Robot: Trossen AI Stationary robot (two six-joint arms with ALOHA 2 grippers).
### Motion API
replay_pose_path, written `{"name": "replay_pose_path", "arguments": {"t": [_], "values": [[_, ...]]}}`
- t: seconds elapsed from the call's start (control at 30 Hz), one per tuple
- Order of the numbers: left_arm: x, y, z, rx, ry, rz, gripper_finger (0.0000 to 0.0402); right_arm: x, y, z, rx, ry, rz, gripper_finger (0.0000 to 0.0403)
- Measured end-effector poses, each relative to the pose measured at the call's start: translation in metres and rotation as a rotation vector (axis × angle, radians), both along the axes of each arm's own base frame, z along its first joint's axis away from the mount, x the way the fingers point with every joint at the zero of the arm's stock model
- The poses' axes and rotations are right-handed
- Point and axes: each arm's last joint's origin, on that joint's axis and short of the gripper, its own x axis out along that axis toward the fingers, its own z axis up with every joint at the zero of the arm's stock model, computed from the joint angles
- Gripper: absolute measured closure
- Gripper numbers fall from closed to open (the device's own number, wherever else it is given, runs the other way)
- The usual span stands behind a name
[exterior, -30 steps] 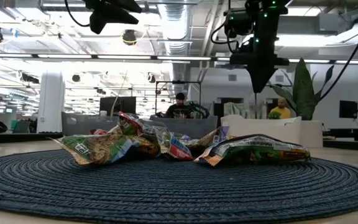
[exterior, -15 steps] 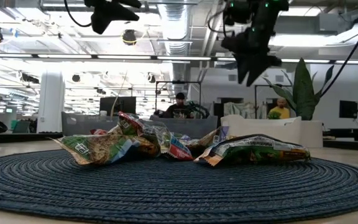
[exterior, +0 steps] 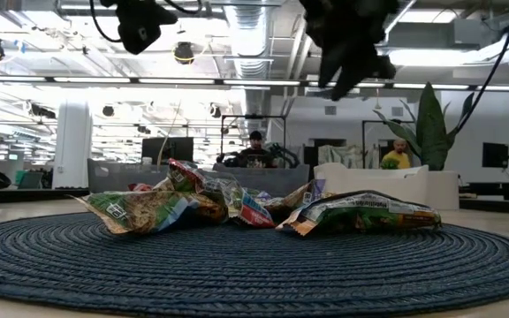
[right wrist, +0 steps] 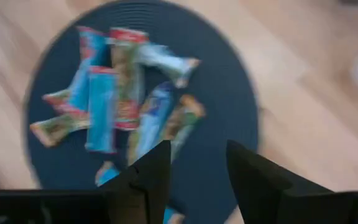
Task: Pick and place Granola Bars by type
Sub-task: Put the blue granola bar into the white bin
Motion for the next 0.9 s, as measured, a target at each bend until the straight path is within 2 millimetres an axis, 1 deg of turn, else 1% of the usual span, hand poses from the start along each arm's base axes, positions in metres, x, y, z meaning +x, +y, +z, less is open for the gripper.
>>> {"name": "replay_pose_path", "arguments": {"t": [0.03,0.1,0.17,0.23,0.33,0.47,0.57,0.7,0.8,0.9], "values": [[-0.001,-0.001,-0.001,-0.003,0.015,-0.009,0.0255,0.004,0.007,-0.002,0.018,-0.009,0.01,0.0256],[-0.002,-0.004,-0.002,-0.014,0.031,-0.033,0.0255,0.008,0.018,-0.013,0.054,0.028,0.035,0.0257],[-0.003,-0.005,-0.005,-0.023,0.059,-0.048,0.0255,0.018,0.031,-0.021,0.105,0.016,0.059,0.0258],[-0.004,-0.008,-0.006,-0.036,0.072,-0.073,0.0255,0.024,0.041,-0.031,0.135,0.055,0.08,0.0259],[-0.005,-0.012,-0.007,-0.046,0.096,-0.088,0.0255,0.037,0.057,-0.041,0.149,0.083,0.11,0.0261],[-0.007,-0.016,-0.009,-0.058,0.116,-0.123,0.0255,0.054,0.072,-0.049,0.148,0.088,0.142,0.0262],[-0.008,-0.018,-0.01,-0.059,0.132,-0.136,0.0255,0.065,0.081,-0.058,0.142,0.104,0.161,0.0261],[-0.009,-0.021,-0.011,-0.061,0.147,-0.149,0.0255,0.074,0.088,-0.074,0.131,0.146,0.177,0.0265],[-0.011,-0.023,-0.012,-0.062,0.161,-0.154,0.0255,0.077,0.088,-0.089,0.115,0.193,0.172,0.0269],[-0.011,-0.024,-0.012,-0.061,0.161,-0.159,0.0255,0.077,0.086,-0.098,0.064,0.226,0.16,0.0271]]}}
